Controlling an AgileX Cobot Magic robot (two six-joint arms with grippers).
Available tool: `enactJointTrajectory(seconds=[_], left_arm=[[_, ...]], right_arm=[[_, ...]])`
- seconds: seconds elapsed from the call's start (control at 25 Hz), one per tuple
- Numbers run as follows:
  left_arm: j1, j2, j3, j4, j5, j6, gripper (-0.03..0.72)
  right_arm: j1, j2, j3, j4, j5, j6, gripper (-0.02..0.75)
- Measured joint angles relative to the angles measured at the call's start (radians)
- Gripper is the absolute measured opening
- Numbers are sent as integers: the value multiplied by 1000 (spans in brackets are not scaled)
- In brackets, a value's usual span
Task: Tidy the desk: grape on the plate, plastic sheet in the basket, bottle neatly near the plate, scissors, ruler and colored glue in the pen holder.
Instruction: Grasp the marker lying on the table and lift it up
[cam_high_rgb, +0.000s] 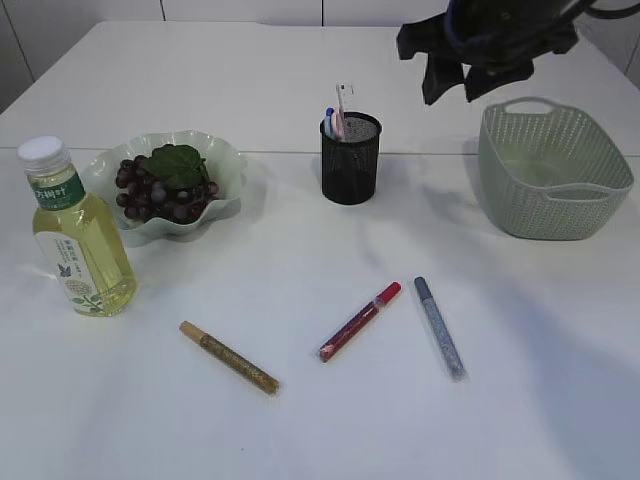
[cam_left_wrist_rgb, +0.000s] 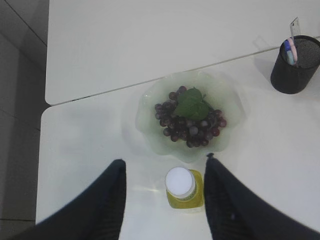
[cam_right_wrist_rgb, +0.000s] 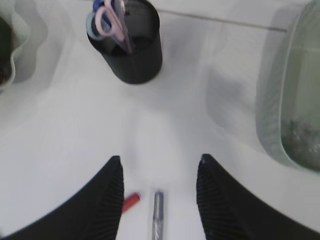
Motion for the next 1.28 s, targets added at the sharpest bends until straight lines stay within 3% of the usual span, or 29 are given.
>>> enactJointTrajectory(seconds=[0.16, 0.28, 0.68, 1.04, 1.28], left_arm=[[0, 0, 0, -4, 0, 0, 372], [0, 0, 0, -20, 0, 0, 372], [0, 0, 0, -32, 0, 0, 372], [0, 0, 0, -71, 0, 0, 372], [0, 0, 0, -75, 0, 0, 372]], right_arm=[[0, -25, -31, 2, 239, -2, 384], [0, -25, -42, 2, 318, -4, 384], [0, -27, -42, 65, 335, -4, 384], [0, -23, 145, 140, 335, -4, 384], [0, 78, 160, 209, 329, -4, 384]])
